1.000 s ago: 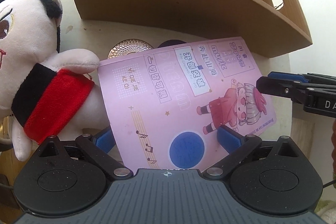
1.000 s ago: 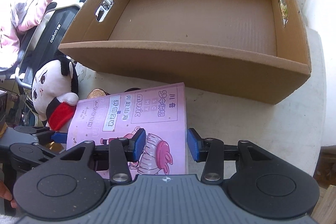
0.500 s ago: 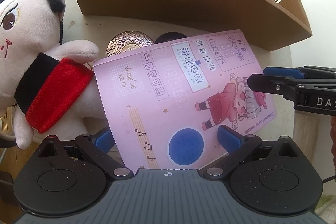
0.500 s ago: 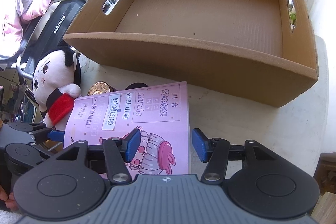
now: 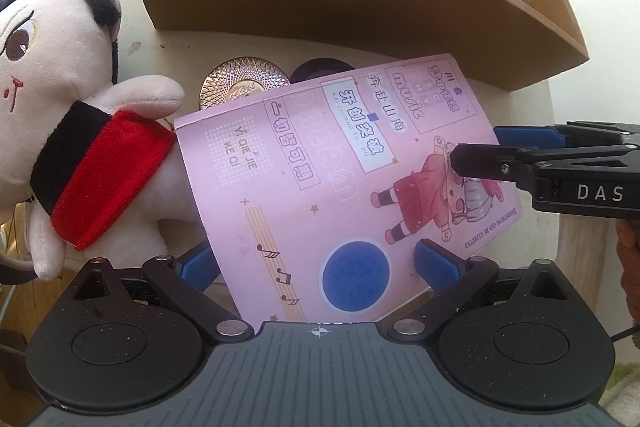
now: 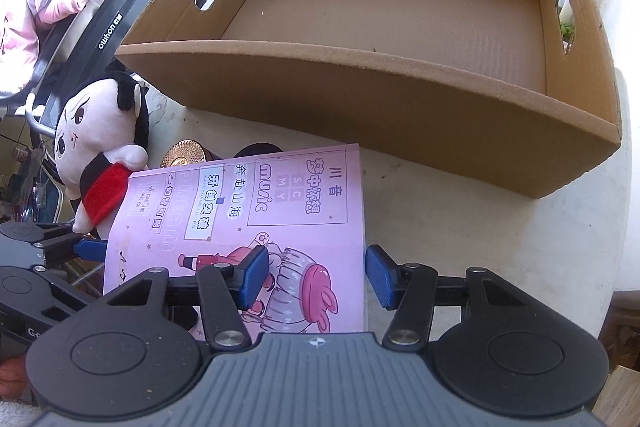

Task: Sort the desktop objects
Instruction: 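Lift the book stack with the right gripper and carry it toward the box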

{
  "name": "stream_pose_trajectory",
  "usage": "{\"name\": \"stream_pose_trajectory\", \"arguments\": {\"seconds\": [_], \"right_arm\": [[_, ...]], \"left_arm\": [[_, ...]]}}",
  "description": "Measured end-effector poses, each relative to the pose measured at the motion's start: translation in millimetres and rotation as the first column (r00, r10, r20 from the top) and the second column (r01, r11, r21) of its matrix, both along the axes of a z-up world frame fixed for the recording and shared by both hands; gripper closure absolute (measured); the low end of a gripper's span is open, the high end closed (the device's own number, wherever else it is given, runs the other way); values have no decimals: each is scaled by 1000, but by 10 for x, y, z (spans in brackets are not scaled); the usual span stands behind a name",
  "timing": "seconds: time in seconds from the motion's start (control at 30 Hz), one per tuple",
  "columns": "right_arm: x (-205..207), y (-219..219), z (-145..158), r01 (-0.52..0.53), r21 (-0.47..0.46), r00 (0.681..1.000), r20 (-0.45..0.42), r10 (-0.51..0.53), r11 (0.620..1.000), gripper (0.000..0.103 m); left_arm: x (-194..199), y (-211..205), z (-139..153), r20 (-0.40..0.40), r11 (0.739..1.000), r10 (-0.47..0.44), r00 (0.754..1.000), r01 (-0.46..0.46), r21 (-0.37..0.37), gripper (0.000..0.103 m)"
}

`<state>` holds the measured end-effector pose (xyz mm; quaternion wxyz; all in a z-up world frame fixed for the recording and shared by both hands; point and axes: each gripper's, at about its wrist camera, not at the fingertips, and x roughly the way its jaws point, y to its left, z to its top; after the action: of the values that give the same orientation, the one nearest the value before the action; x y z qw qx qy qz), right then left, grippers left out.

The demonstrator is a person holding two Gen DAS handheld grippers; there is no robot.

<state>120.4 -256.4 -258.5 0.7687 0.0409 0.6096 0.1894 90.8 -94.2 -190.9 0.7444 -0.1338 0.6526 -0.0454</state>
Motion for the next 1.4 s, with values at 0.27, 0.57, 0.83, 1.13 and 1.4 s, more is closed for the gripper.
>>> {"name": "stream_pose_trajectory", "arguments": {"seconds": [0.27,0.57,0.83,1.13,1.4], "right_arm": [[12,-31,37,-4,23,1000,7,3,1000,46],[36,17,18,18,-4,1000,-11,-18,1000,43],[20,18,116,38,-26,999,-5,-38,999,44],[6,-10,216,58,-27,998,1,-58,998,44],[-30,-49,315,81,-18,997,6,-80,997,44]], "left_arm": [[-31,342,-106,-12,1000,20,1000,-20,-16,1],[40,255,-157,-20,1000,13,1000,-14,-13,0],[85,111,-104,-45,999,-15,999,17,30,0],[123,-4,-48,-50,997,-44,998,47,56,0],[132,-92,12,-46,995,-69,997,72,74,0]]}}
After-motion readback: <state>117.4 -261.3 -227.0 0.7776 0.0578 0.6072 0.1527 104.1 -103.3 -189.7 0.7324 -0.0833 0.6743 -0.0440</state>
